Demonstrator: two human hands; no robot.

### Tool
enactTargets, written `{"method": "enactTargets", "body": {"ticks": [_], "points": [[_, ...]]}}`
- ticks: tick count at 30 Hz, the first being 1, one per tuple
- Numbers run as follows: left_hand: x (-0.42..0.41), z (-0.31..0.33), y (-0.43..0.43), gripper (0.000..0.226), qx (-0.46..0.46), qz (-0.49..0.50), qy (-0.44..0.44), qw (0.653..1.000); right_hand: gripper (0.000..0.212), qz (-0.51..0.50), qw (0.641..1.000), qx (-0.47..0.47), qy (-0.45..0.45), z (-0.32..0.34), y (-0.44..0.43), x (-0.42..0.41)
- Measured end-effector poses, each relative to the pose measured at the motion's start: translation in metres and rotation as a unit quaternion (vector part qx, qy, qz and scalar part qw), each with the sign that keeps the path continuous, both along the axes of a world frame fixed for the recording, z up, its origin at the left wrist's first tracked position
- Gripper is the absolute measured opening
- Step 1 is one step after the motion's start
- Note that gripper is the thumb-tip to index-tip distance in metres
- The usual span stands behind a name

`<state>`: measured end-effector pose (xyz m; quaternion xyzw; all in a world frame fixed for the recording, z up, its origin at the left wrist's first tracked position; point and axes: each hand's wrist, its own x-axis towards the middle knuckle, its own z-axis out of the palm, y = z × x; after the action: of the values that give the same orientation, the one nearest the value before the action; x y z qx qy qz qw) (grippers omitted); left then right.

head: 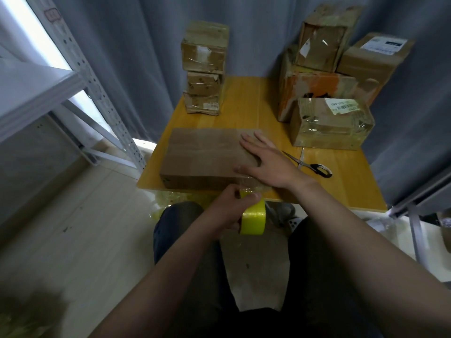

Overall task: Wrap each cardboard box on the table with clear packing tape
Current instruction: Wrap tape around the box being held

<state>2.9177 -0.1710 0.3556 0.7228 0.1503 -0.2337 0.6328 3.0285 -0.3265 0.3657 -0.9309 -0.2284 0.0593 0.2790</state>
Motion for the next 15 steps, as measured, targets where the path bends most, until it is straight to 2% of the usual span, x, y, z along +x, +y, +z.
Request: {"method": "enactTargets", "body": {"ticks": [4,7,11,13,15], "points": [[-0.012,-0.012,-0.002,0.028,0.000,-0.047,0.060,0.997,0.096,0.001,1.000,0.015,0.012,-0.001,-0.001,0.001],[-0.011,-0.026,-0.003,0.029,0.035,-0.014,0.014,0.999,0.092,-0.012,1.000,0.016,0.005,0.001,-0.001,-0.002],[-0.010,-0.023,0.005,0.044,0.078,-0.034,-0.013,0.996,0.068,-0.097,0.985,0.053,-0.129,-0.003,0.001,-0.019],[-0.011,-0.016,0.017,0.046,0.187,-0.094,-0.037,0.977,0.048,-0.152,0.966,0.114,-0.176,0.000,0.001,-0.033],[-0.013,0.000,0.029,0.040,0.353,-0.153,-0.100,0.917,0.029,-0.183,0.955,0.169,-0.162,0.003,-0.003,-0.047]]}}
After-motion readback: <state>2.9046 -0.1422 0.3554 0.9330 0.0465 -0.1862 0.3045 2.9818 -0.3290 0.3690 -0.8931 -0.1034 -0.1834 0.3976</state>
